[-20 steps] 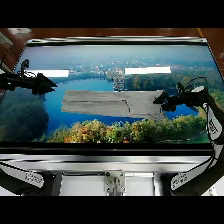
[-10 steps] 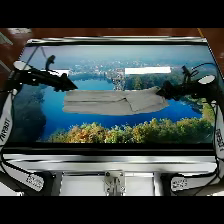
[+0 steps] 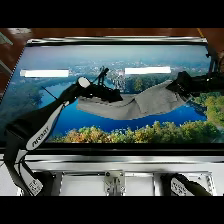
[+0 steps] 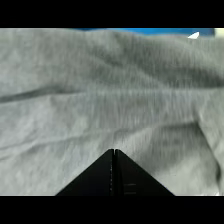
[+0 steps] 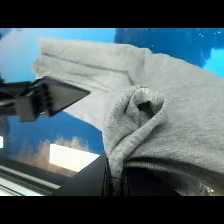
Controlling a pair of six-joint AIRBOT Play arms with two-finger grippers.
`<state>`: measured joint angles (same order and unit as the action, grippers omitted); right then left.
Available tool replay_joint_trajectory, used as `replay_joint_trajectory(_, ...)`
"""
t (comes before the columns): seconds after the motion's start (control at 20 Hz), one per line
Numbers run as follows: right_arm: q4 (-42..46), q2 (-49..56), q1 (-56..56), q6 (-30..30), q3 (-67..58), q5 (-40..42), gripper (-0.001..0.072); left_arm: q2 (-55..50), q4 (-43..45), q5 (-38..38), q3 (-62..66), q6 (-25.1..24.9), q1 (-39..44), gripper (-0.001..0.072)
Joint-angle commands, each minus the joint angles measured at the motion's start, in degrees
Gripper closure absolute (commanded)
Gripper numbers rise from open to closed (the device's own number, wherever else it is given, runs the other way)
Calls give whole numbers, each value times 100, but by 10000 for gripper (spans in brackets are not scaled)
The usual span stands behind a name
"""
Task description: Fold the shirts.
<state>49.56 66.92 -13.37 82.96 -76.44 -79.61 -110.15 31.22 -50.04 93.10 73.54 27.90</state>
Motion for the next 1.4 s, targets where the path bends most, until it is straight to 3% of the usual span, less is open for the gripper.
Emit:
replay_joint_trajectory(0.0, 308, -492, -2, 332, -4, -481, 653, -393, -962, 529, 7, -107, 496, 670)
replay_joint_trajectory(0.3, 496, -553, -2, 365, -4, -485, 653, -968, -1969, -55, 92, -343, 1121, 670)
replay_joint_trajectory(0.45, 494, -520, 2, 389, -4, -348, 652, -942, -2050, -48, 96, -413, 907, 672)
replay_joint_trajectory(0.7, -330, -50, 306, 313, -4, 409, 652, -44, -1416, -81, 98, -535, -601, 673)
replay_joint_trajectory(1.05, -459, 1587, 2949, 339, -4, 2752, 653, 1965, -1161, -498, 98, -538, -3268, 673)
replay_joint_trajectory(1.3, -1668, 3119, 3858, 339, -4, 3571, 643, 2907, -1080, -1235, 98, -542, -4297, 672)
replay_joint_trajectory(1.35, -2000, 3342, 3928, 334, -4, 3681, 547, 3010, -968, -1314, 98, -542, -4350, 672)
